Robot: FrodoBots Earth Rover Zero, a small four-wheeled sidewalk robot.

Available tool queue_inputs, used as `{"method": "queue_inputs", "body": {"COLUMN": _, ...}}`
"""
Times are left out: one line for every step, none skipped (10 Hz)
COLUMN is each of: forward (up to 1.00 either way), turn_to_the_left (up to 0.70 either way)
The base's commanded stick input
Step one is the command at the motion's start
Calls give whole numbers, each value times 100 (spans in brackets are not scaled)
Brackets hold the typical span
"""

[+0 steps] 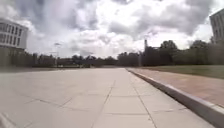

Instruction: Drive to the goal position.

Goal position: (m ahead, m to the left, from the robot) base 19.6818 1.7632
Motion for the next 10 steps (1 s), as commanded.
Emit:
{"method": "queue_inputs", "body": {"forward": 70, "turn_to_the_left": -5}}
{"method": "queue_inputs", "body": {"forward": 70, "turn_to_the_left": 3}}
{"method": "queue_inputs", "body": {"forward": 70, "turn_to_the_left": 7}}
{"method": "queue_inputs", "body": {"forward": 70, "turn_to_the_left": 1}}
{"method": "queue_inputs", "body": {"forward": 70, "turn_to_the_left": 0}}
{"method": "queue_inputs", "body": {"forward": 70, "turn_to_the_left": 1}}
{"method": "queue_inputs", "body": {"forward": 70, "turn_to_the_left": 3}}
{"method": "queue_inputs", "body": {"forward": 70, "turn_to_the_left": -34}}
{"method": "queue_inputs", "body": {"forward": 70, "turn_to_the_left": -26}}
{"method": "queue_inputs", "body": {"forward": 70, "turn_to_the_left": -14}}
